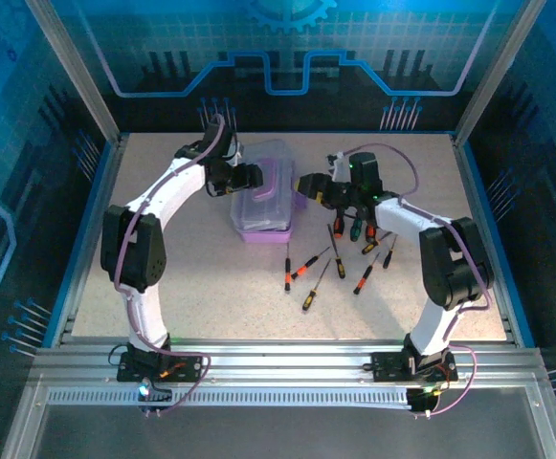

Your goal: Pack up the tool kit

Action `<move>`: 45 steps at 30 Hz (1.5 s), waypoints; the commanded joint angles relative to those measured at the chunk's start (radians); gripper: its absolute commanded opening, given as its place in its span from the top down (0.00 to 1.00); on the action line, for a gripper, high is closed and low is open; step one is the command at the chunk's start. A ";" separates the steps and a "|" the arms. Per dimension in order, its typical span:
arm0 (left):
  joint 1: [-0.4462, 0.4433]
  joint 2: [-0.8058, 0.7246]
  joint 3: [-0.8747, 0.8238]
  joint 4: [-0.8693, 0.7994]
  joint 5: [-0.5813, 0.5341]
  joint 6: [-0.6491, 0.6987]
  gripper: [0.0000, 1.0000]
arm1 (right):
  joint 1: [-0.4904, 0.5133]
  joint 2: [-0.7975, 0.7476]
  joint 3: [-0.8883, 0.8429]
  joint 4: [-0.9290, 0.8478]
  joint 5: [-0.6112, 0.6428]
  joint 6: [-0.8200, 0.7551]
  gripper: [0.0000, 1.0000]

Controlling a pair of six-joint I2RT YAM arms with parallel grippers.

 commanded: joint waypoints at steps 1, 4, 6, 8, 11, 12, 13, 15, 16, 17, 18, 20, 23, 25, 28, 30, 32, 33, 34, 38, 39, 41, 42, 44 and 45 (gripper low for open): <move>0.031 -0.019 -0.073 0.096 0.199 -0.069 0.51 | 0.030 0.015 0.082 -0.111 -0.020 -0.062 0.32; 0.057 -0.035 -0.102 0.142 0.238 -0.081 0.50 | 0.049 0.038 0.136 -0.161 -0.016 -0.077 0.32; 0.070 -0.043 -0.116 0.173 0.269 -0.089 0.50 | 0.060 0.054 0.164 -0.183 -0.008 -0.083 0.32; 0.077 -0.051 -0.131 0.199 0.294 -0.095 0.50 | 0.071 0.069 0.189 -0.202 0.001 -0.087 0.32; 0.085 -0.062 -0.163 0.249 0.328 -0.109 0.50 | 0.082 0.095 0.219 -0.209 -0.002 -0.081 0.32; 0.088 -0.064 -0.176 0.267 0.336 -0.121 0.50 | 0.084 0.108 0.230 -0.204 -0.022 -0.071 0.32; 0.089 -0.066 -0.184 0.278 0.331 -0.131 0.50 | 0.084 0.122 0.235 -0.186 -0.049 -0.055 0.32; 0.089 -0.069 -0.190 0.280 0.324 -0.139 0.50 | 0.085 0.133 0.234 -0.158 -0.064 -0.033 0.32; 0.089 -0.073 -0.198 0.288 0.332 -0.143 0.50 | 0.085 0.135 0.233 -0.150 -0.063 -0.029 0.32; 0.089 -0.076 -0.205 0.297 0.339 -0.148 0.49 | 0.086 0.138 0.232 -0.140 -0.068 -0.022 0.33; 0.089 -0.079 -0.209 0.301 0.342 -0.148 0.49 | 0.086 0.139 0.230 -0.129 -0.075 -0.015 0.34; 0.089 -0.090 -0.220 0.301 0.345 -0.151 0.48 | 0.091 0.138 0.236 -0.109 -0.085 0.003 0.37; 0.089 -0.119 -0.246 0.334 0.377 -0.170 0.39 | 0.100 0.133 0.259 -0.118 -0.087 0.003 0.39; 0.089 -0.140 -0.245 0.333 0.381 -0.171 0.35 | 0.103 0.132 0.275 -0.136 -0.082 -0.007 0.39; 0.089 -0.160 -0.234 0.321 0.381 -0.162 0.24 | 0.105 0.137 0.290 -0.147 -0.084 -0.006 0.40; 0.090 -0.163 -0.228 0.314 0.383 -0.153 0.15 | 0.105 0.138 0.294 -0.149 -0.080 -0.006 0.40; 0.094 -0.164 -0.223 0.311 0.377 -0.146 0.08 | 0.107 0.138 0.296 -0.146 -0.083 -0.004 0.40; 0.099 -0.163 -0.219 0.315 0.375 -0.146 0.03 | 0.106 0.138 0.297 -0.145 -0.084 -0.002 0.40; 0.107 -0.160 -0.212 0.311 0.374 -0.146 0.01 | 0.108 0.138 0.298 -0.146 -0.082 0.000 0.40; 0.141 -0.171 -0.215 0.282 0.334 -0.170 0.01 | 0.112 0.138 0.315 -0.158 -0.084 -0.005 0.41; 0.147 -0.185 -0.234 0.282 0.311 -0.181 0.01 | 0.113 0.139 0.322 -0.164 -0.082 -0.009 0.40; 0.164 -0.218 -0.288 0.307 0.293 -0.215 0.01 | 0.117 0.144 0.337 -0.179 -0.087 -0.020 0.41; 0.172 -0.231 -0.314 0.318 0.295 -0.238 0.01 | 0.120 0.145 0.346 -0.190 -0.086 -0.026 0.41; 0.193 -0.263 -0.391 0.374 0.313 -0.294 0.01 | 0.130 0.151 0.384 -0.246 -0.092 -0.069 0.41; 0.201 -0.284 -0.430 0.411 0.312 -0.319 0.01 | 0.134 0.152 0.402 -0.271 -0.089 -0.087 0.41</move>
